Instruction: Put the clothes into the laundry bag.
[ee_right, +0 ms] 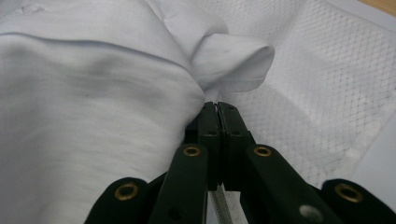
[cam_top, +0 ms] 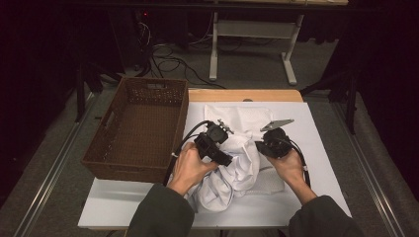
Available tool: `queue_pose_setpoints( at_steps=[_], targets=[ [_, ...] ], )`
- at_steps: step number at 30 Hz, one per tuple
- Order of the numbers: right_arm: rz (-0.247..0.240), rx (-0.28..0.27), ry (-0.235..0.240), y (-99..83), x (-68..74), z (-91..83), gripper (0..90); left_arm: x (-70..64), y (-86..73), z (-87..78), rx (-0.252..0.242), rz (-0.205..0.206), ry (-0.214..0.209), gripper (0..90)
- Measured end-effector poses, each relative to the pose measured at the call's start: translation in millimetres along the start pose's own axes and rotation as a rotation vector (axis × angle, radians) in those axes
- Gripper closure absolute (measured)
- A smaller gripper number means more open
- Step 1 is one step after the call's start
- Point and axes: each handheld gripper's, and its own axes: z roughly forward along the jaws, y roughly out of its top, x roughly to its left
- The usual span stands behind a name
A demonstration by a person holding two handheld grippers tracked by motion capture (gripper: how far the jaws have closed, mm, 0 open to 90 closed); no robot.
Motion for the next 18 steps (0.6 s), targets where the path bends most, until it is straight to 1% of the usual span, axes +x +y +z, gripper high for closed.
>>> queue_pose_setpoints(
  at_steps=[2, 4, 5, 6, 7, 8, 9, 10, 11, 12, 14, 15, 16, 18],
  targets=[
    [0.001, 0.004, -0.002, 0.1, 0.3, -0.3, 90.0, 2.3, 4.8, 10.0, 0.012, 0.003, 0.007, 28.2],
    [0.002, 0.004, 0.0, 0.0, 0.0, 0.1, 90.0, 3.4, 8.3, 20.6, 0.017, 0.008, 0.008, 31.2],
    [0.005, 0.006, 0.002, 0.0, 0.1, 0.4, 90.0, 4.1, 9.3, 25.2, 0.014, 0.007, 0.0, 36.1],
    [0.004, 0.007, 0.002, 0.0, -0.1, 0.6, 90.0, 4.7, 10.0, 28.7, 0.004, 0.006, -0.016, 41.6],
    [0.003, 0.01, 0.003, 0.0, -0.2, 1.0, 90.0, 4.7, 10.3, 31.6, -0.009, 0.008, -0.033, 49.0],
    [0.009, 0.012, 0.002, 0.2, 0.1, 1.4, 90.0, 3.5, 10.4, 33.6, -0.019, 0.021, -0.046, 59.2],
    [0.003, 0.015, 0.0, 0.1, -0.4, 1.9, 90.0, 1.0, 10.3, 35.2, -0.024, 0.037, -0.049, 67.8],
    [0.006, 0.014, 0.003, -0.1, -0.9, 2.4, 90.0, -2.6, 9.9, 37.2, -0.018, 0.055, -0.058, 73.2],
    [0.003, 0.016, 0.003, -0.1, -2.0, 2.5, 90.0, -4.2, 9.3, 38.0, -0.015, 0.062, -0.066, 79.3],
    [0.009, 0.014, 0.004, 0.0, -2.3, 2.6, 90.0, -5.8, 8.4, 38.8, -0.013, 0.066, -0.075, 81.2],
    [0.009, 0.012, 0.003, 0.4, -3.8, 2.6, 90.0, -12.7, 5.8, 43.5, 0.013, 0.093, -0.101, 84.2],
    [0.016, 0.008, 0.004, 0.8, -3.8, 2.9, 90.0, -16.1, 5.0, 46.3, 0.027, 0.105, -0.104, 84.9],
    [0.02, 0.007, 0.005, 1.2, -3.7, 2.8, 90.0, -20.2, 4.3, 50.1, 0.047, 0.125, -0.106, 85.2],
    [0.014, -0.003, 0.008, 2.0, -3.6, 2.4, 90.0, -25.7, 3.7, 58.3, 0.07, 0.135, -0.115, 85.7]
  ],
)
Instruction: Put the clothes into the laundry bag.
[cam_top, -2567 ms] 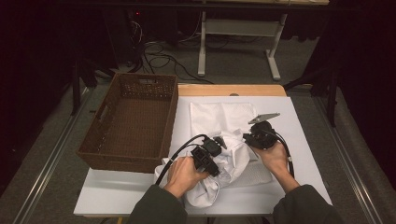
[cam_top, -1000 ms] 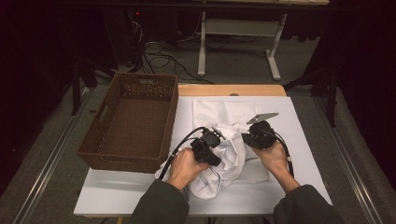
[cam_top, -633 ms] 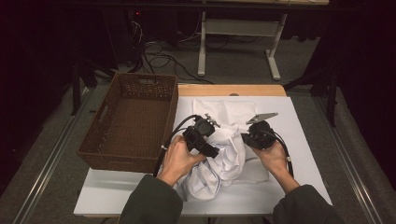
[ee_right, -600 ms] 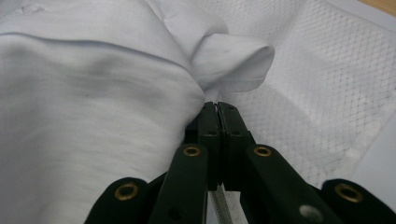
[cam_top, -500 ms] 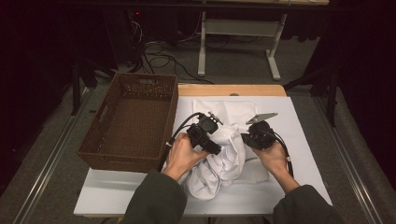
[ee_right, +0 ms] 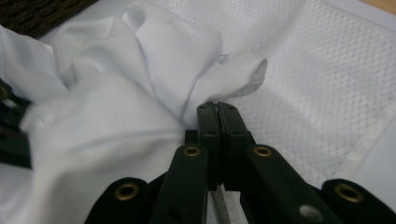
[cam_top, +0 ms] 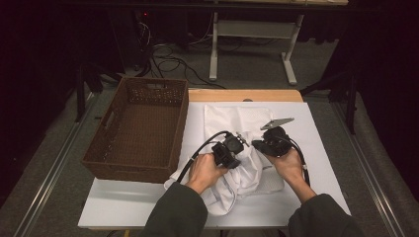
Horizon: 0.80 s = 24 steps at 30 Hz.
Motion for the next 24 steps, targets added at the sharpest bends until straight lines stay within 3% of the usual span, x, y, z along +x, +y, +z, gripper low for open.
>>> queue_pose_setpoints(
  at_steps=[3, 6, 11, 13, 14, 17, 19, 24],
  targets=[
    [-0.004, -0.012, 0.003, 0.3, 1.8, -2.2, 90.0, -0.3, 2.1, 10.4, 0.026, -0.007, -0.01, 85.9],
    [-0.01, -0.018, 0.011, 0.0, 3.5, -4.5, 90.0, 4.3, 3.5, 20.4, 0.043, -0.041, -0.004, 86.0],
    [-0.022, -0.026, 0.027, 0.1, 8.9, -5.4, 90.0, 14.4, 6.3, 36.2, 0.025, -0.121, 0.083, 85.0],
    [-0.037, -0.027, 0.029, 0.0, 12.8, -4.7, 90.0, 14.2, 6.8, 36.7, 0.018, -0.122, 0.098, 82.5],
    [-0.032, -0.021, 0.031, -0.2, 14.6, -4.9, 90.0, 13.1, 6.7, 35.0, 0.016, -0.117, 0.097, 79.8],
    [-0.041, -0.017, 0.033, -1.6, 14.3, -4.0, 90.0, 12.4, 6.0, 19.6, 0.007, -0.129, 0.062, 56.7],
    [-0.042, -0.008, 0.033, -3.4, 14.0, -2.9, 90.0, 12.3, 4.5, 2.8, 0.0, -0.115, 0.074, 44.4],
    [-0.046, -0.003, 0.031, -6.7, 12.8, -2.1, 90.0, 27.0, 2.5, -31.7, -0.034, -0.139, 0.139, 35.5]
  ],
)
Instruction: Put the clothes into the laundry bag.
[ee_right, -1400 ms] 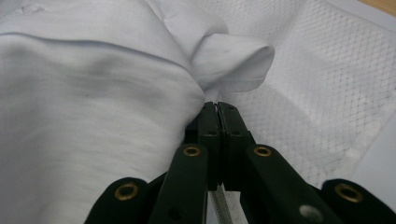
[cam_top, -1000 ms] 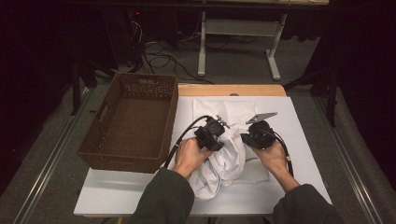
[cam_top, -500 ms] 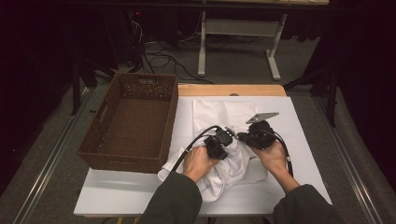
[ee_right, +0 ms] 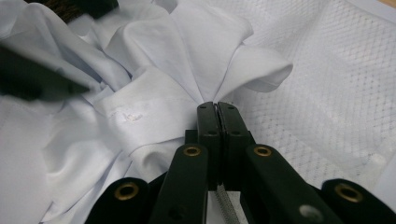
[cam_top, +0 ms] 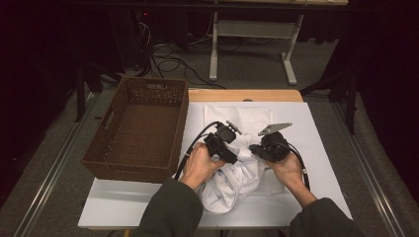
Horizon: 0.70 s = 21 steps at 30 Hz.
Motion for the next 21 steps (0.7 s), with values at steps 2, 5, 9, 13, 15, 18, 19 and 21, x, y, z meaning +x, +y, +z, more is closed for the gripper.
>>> queue_pose_setpoints(
  at_steps=[2, 5, 9, 13, 15, 18, 19, 21],
  targets=[
    [0.004, 0.002, -0.001, 0.1, -0.5, 0.0, 90.0, 10.9, 3.7, 3.4, 0.016, -0.039, 0.014, 33.7],
    [0.001, 0.001, -0.006, 0.1, 0.7, 0.5, 90.0, 24.5, 8.4, 22.7, 0.048, -0.08, 0.024, 32.2],
    [0.005, 0.01, -0.011, -1.5, -0.4, -0.1, 90.0, 37.1, 11.5, 46.4, 0.056, -0.115, -0.004, 30.6],
    [-0.003, 0.026, -0.011, -3.5, -0.6, 2.9, 90.0, 41.3, 12.7, 65.7, 0.091, -0.116, -0.047, 33.3],
    [-0.002, 0.039, -0.013, -3.2, -0.7, 5.3, 90.0, 41.4, 12.3, 72.0, 0.119, -0.105, -0.058, 40.4],
    [0.0, 0.046, -0.013, -2.0, 0.8, 7.6, 90.0, 41.0, 12.2, 73.7, 0.123, -0.111, -0.107, 67.9],
    [-0.004, 0.053, -0.016, -1.8, 0.8, 7.7, 90.0, 40.2, 12.3, 71.8, 0.119, -0.103, -0.1, 74.4],
    [-0.003, 0.057, -0.018, -1.7, 0.6, 8.4, 90.0, 38.0, 11.2, 65.7, 0.098, -0.089, -0.086, 83.0]
  ],
)
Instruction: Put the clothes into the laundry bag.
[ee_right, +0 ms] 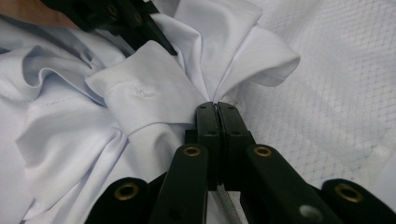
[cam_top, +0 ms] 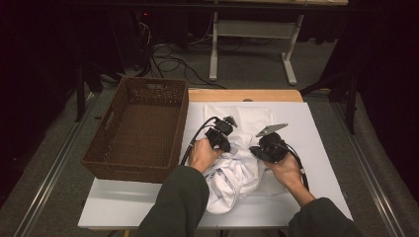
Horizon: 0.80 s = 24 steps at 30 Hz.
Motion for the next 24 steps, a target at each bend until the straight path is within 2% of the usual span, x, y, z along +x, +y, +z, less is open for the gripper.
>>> queue_pose_setpoints(
  at_steps=[3, 5, 8, 11, 14, 17, 19, 22, 24],
  targets=[
    [0.009, 0.0, -0.006, -0.8, -0.5, 0.3, 90.0, -5.4, -6.9, -18.2, -0.066, 0.002, 0.003, 87.2],
    [0.009, 0.0, -0.008, -0.6, -0.8, -0.2, 90.0, -11.3, -13.7, -34.0, -0.108, 0.02, -0.003, 87.4],
    [0.013, -0.007, -0.011, 0.2, -1.5, -2.1, 90.0, -25.2, -27.7, -54.5, -0.142, 0.082, -0.008, 87.7],
    [0.012, -0.004, -0.015, 0.1, -2.2, -2.0, 90.0, -41.8, -40.6, -60.1, -0.134, 0.147, -0.021, 88.0],
    [0.015, -0.021, -0.019, 0.6, -1.6, -3.0, 90.0, -53.5, -46.9, -54.3, -0.1, 0.184, -0.035, 88.2],
    [0.011, -0.037, -0.021, 3.5, 0.8, -7.9, 90.0, -57.3, -46.4, -39.7, -0.069, 0.177, -0.043, 88.3],
    [0.014, -0.046, -0.023, 6.1, 4.8, -12.2, 90.0, -56.7, -43.7, -28.3, -0.045, 0.169, -0.022, 88.4],
    [-0.004, -0.065, -0.014, 9.4, 10.6, -17.9, 90.0, -49.4, -37.0, -7.9, -0.025, 0.116, 0.004, 88.4],
    [-0.018, -0.071, -0.005, 10.8, 14.7, -20.0, 90.0, -41.8, -32.0, 6.7, -0.031, 0.059, 0.024, 88.4]
  ],
)
